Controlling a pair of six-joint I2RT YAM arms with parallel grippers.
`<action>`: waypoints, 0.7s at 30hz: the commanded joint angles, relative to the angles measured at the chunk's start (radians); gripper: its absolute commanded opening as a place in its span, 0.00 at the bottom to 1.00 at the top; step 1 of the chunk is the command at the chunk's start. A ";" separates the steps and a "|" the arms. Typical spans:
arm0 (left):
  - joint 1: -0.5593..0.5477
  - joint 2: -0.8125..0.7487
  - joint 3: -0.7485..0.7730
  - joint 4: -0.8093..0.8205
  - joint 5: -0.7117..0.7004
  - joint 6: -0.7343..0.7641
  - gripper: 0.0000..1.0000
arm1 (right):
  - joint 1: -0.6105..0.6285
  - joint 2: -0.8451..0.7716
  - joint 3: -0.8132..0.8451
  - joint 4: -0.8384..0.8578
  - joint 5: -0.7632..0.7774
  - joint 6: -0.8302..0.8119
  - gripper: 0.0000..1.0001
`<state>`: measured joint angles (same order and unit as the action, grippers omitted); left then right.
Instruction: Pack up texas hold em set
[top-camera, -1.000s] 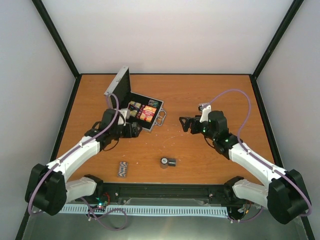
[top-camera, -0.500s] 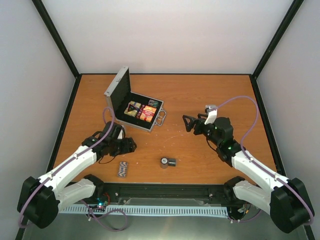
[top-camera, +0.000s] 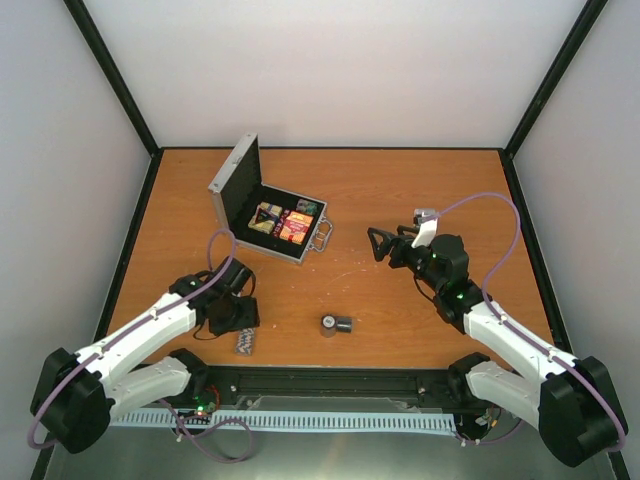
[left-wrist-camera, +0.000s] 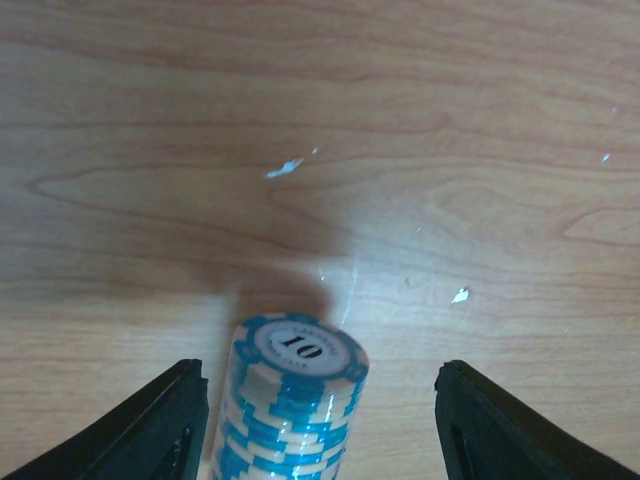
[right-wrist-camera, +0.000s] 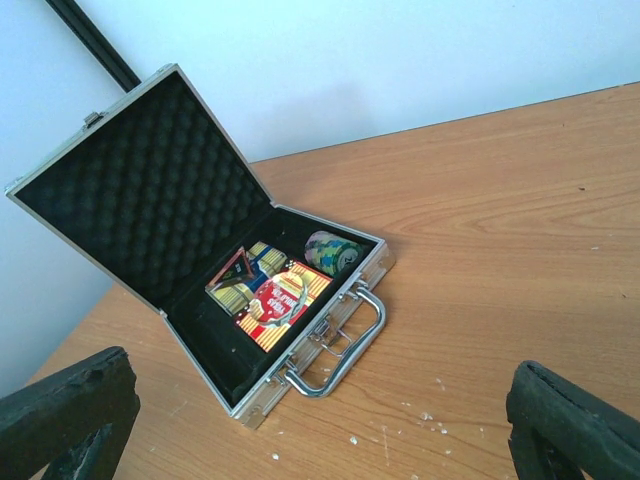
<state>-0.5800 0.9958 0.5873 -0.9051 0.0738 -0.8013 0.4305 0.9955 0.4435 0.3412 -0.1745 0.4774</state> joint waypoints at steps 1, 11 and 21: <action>-0.022 0.005 0.021 -0.068 0.007 -0.014 0.63 | -0.013 -0.001 -0.011 0.035 -0.010 0.006 1.00; -0.104 0.116 0.000 -0.021 0.057 0.009 0.60 | -0.020 0.003 -0.013 0.038 -0.021 0.012 1.00; -0.119 0.133 -0.011 0.044 0.069 0.010 0.43 | -0.024 -0.002 -0.018 0.041 -0.023 0.014 1.00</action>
<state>-0.6876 1.1236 0.5816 -0.9035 0.1249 -0.7937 0.4191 0.9962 0.4381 0.3504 -0.1951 0.4877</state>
